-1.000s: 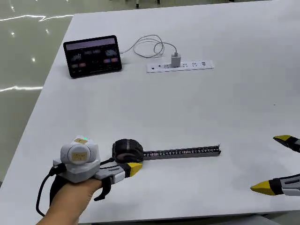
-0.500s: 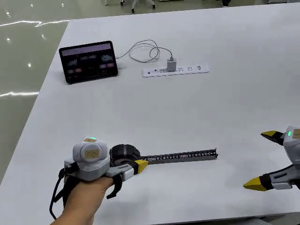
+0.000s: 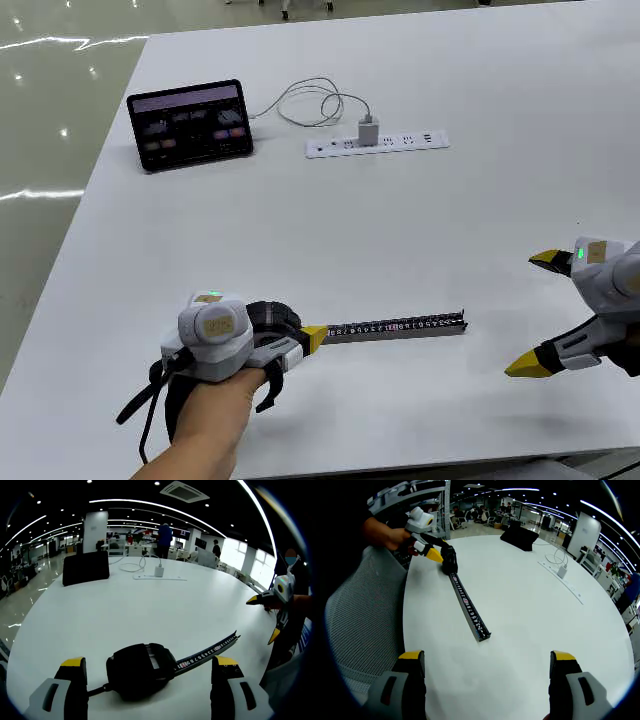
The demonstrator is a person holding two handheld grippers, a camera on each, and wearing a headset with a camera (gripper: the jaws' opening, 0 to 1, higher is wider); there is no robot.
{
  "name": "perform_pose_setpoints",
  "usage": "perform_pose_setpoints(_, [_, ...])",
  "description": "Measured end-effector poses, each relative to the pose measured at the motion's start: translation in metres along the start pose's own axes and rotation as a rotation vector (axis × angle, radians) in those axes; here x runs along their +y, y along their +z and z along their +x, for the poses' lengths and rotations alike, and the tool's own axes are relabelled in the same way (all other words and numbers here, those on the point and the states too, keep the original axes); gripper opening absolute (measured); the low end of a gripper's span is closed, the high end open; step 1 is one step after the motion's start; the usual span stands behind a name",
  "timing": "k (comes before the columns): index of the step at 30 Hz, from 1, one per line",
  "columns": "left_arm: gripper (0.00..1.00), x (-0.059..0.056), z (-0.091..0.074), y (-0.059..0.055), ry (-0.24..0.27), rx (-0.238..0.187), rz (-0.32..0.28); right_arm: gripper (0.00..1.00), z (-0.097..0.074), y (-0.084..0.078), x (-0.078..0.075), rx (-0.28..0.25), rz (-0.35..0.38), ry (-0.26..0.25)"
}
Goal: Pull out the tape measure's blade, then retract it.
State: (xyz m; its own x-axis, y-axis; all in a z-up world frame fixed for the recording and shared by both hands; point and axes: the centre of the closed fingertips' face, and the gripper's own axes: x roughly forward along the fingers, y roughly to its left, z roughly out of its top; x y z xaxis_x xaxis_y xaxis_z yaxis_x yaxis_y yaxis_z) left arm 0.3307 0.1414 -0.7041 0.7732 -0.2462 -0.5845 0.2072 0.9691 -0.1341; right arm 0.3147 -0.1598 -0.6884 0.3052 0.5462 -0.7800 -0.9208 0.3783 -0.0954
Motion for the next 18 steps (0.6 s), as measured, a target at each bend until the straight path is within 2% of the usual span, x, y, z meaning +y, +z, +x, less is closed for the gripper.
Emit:
perform_pose_setpoints(3, [1.00,-0.005,0.000,-0.001,0.004,-0.023,0.034,1.00,0.007,0.005,-0.001,0.018,-0.041,0.024])
perform_pose_setpoints(5, [1.00,-0.006,0.000,-0.002,0.004,-0.028,0.036,1.00,0.011,0.008,-0.001,0.028,-0.066,0.040])
perform_pose_setpoints(9, [1.00,-0.005,0.001,-0.001,0.008,-0.042,0.035,1.00,0.018,0.015,0.000,0.049,-0.113,0.073])
perform_pose_setpoints(15, [1.00,0.003,0.003,-0.004,0.021,-0.049,0.016,0.99,0.029,0.020,0.000,0.090,-0.186,0.120])
perform_pose_setpoints(18, [1.00,0.004,0.004,-0.001,0.023,-0.065,0.017,0.97,0.033,0.022,0.000,0.105,-0.215,0.147])
